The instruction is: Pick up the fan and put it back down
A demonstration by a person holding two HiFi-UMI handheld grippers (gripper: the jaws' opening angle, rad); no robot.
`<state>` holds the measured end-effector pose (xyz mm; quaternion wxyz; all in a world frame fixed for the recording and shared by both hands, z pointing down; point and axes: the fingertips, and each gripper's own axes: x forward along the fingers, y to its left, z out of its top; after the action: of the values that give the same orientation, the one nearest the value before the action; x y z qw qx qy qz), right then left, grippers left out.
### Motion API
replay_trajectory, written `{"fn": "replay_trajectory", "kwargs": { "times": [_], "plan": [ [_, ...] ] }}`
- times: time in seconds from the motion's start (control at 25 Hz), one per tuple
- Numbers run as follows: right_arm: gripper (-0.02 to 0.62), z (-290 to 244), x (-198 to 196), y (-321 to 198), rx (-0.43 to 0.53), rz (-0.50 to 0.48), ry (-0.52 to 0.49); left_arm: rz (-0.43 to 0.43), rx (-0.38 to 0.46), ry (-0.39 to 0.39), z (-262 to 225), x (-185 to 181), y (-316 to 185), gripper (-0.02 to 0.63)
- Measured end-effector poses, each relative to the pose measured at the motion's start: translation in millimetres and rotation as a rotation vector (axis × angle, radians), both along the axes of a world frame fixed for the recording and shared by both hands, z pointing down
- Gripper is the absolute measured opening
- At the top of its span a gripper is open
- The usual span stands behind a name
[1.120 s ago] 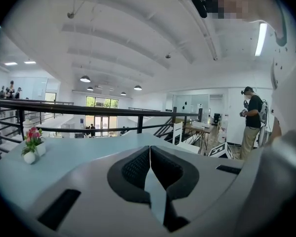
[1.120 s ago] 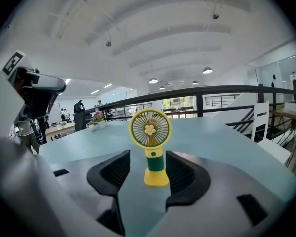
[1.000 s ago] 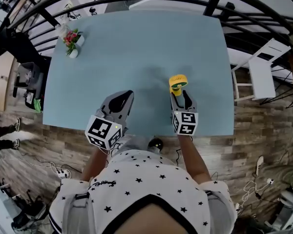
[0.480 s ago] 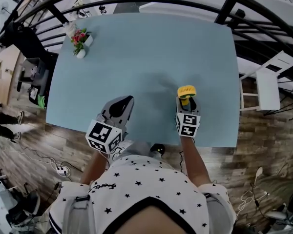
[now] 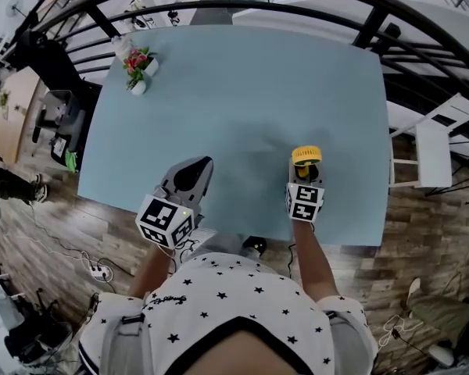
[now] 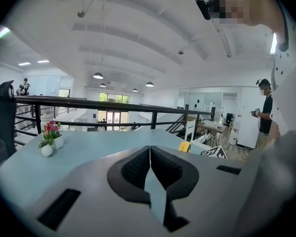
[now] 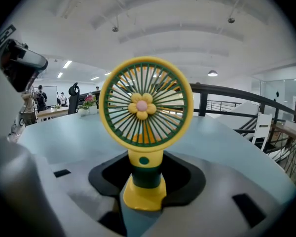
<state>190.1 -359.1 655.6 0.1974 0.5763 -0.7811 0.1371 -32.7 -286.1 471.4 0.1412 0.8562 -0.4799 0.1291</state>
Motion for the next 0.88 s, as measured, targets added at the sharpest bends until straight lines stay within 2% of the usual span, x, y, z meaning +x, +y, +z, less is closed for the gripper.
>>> {"fn": "replay_trajectory", "kwargs": {
  "times": [0.4,0.64,0.88],
  "plan": [
    [0.172,-5,1,3,0.017,0.0,0.014,0.006,0.001,0.0,-2,0,-1,0.029],
    [0.172,-16,5,11,0.009,0.009,0.002,0.015,0.011,0.01,-5,5,-2,0.029],
    [0.172,-40,9,16,0.042,0.012,-0.032,0.033,0.024,0.023,-8,14,1,0.029]
  ]
}}
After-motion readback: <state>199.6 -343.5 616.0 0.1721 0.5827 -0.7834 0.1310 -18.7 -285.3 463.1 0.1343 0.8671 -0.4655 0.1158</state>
